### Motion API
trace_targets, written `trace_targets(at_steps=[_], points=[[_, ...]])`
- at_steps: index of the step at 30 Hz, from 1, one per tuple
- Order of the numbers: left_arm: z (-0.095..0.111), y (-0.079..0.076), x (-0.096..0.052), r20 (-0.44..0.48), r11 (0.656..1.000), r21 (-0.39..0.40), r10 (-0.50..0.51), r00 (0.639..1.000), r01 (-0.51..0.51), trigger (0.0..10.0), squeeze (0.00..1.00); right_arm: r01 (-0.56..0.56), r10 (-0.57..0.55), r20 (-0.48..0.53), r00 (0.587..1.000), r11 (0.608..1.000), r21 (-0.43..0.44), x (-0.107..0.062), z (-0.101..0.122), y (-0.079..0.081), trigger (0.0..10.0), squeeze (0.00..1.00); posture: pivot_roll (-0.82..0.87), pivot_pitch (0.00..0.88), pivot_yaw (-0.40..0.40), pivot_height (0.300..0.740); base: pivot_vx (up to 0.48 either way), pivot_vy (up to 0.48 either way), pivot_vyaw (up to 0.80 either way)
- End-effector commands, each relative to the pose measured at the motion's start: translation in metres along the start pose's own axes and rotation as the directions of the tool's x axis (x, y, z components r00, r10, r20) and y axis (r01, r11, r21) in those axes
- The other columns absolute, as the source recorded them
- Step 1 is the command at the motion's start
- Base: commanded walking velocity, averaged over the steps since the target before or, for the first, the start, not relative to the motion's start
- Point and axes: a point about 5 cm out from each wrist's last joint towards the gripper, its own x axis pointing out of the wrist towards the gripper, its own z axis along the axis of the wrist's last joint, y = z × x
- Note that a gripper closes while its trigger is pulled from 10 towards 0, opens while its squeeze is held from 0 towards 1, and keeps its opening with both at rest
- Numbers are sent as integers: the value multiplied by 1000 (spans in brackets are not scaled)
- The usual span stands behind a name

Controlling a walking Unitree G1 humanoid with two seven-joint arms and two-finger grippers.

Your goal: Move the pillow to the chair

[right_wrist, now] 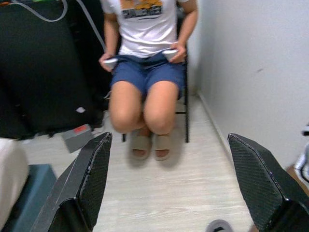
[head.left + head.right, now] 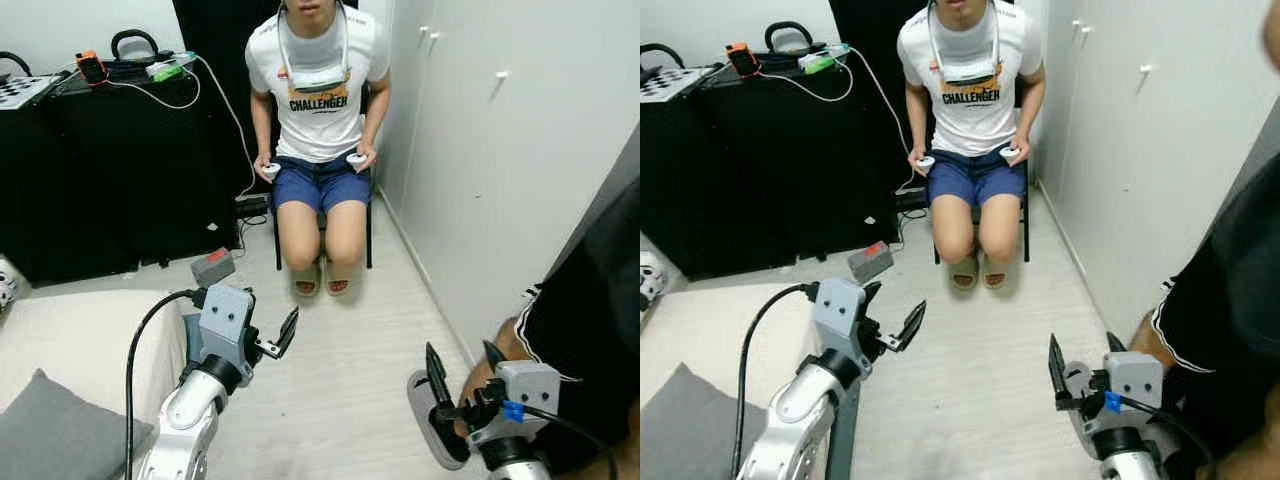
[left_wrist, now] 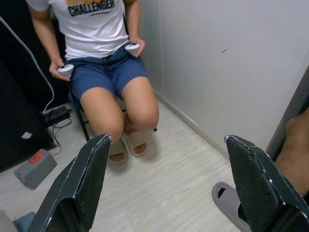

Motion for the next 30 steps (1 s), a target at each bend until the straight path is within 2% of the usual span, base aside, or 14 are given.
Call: trace_targets(at_steps=[1, 9, 12, 16, 18, 25, 26, 30], points=[[-1, -1, -2, -17, 1000, 8, 6, 1000, -6, 10000, 0, 8, -7, -18, 1000, 1000, 17, 0, -3, 1, 10000, 0, 0, 92, 90, 740, 0, 0, 0], [-9, 10, -5, -90, 999, 0, 54, 994, -54, 10000, 0, 7, -5, -22, 1000, 999, 53, 13, -4, 10, 10000, 0, 96, 44, 151, 740, 0, 0, 0], [-10, 11, -6, -110, 999, -5, 47, 993, -48, 10000, 0, 21, -19, -29, 999, 997, 68, 16, -3, 12, 10000, 0, 97, 41, 145, 740, 0, 0, 0], [-12, 15, -6, -126, 996, -34, 81, 989, -86, 10000, 0, -12, 13, -43, 999, 999, 39, 18, -3, 16, 10000, 0, 74, 36, 102, 740, 0, 0, 0], [-13, 15, -4, -124, 992, -53, 105, 987, -112, 10000, 0, -45, 46, -60, 997, 999, 13, 19, -4, 17, 10000, 0, 45, 38, 49, 740, 0, 0, 0], [-10, 11, -1, -101, 986, -81, 136, 986, -144, 10000, 0, -122, 119, -79, 990, 992, -30, 21, 0, 18, 10000, 0, 12, 38, 2, 740, 0, 0, 0], [-8, 8, 0, -88, 986, -88, 137, 987, -145, 10000, 0, -136, 133, -84, 988, 990, -36, 23, 2, 17, 10000, 0, -8, 36, -64, 740, 0, 0, 0], [-5, 4, 2, -72, 984, -98, 141, 987, -148, 10000, 0, -156, 151, -91, 984, 987, -50, 25, 4, 15, 10000, 0, -19, 32, -80, 740, 0, 0, 0]])
